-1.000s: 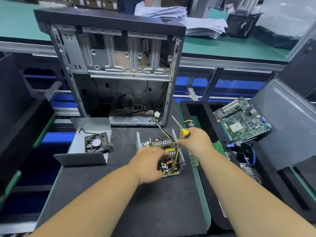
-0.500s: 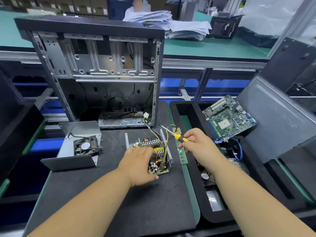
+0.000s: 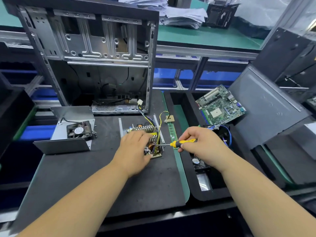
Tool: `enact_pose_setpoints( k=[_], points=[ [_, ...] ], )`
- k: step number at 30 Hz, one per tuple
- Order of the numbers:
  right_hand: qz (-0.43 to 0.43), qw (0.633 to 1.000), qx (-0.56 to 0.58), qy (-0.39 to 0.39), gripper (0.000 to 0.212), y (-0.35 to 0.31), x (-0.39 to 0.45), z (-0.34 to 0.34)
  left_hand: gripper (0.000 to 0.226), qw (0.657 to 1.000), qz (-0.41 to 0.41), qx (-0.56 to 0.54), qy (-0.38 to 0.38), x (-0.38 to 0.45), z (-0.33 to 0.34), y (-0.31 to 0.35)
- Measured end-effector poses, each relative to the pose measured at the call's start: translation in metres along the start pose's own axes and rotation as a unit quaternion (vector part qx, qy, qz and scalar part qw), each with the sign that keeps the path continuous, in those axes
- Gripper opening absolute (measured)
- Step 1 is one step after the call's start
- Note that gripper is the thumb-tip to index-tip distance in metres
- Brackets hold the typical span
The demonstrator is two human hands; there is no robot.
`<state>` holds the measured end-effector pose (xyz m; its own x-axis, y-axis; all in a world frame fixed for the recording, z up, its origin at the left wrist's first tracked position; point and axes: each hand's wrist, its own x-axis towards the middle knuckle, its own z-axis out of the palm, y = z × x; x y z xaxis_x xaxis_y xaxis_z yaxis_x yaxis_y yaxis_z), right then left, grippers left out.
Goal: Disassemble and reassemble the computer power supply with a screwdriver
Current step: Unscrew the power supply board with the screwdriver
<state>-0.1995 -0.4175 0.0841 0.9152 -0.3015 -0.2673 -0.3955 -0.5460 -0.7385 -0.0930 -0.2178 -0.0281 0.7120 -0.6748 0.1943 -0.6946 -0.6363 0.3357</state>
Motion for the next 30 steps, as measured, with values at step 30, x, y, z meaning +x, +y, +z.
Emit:
enact_pose_setpoints(
  k=[30],
  points=[
    [-0.101,0.99,0.043,0.092,0.029,-0.004,-0.009,-0.009,0.006,0.99,-0.065,-0.112,0.055,-0.004,-0.012,0.025]
  ],
)
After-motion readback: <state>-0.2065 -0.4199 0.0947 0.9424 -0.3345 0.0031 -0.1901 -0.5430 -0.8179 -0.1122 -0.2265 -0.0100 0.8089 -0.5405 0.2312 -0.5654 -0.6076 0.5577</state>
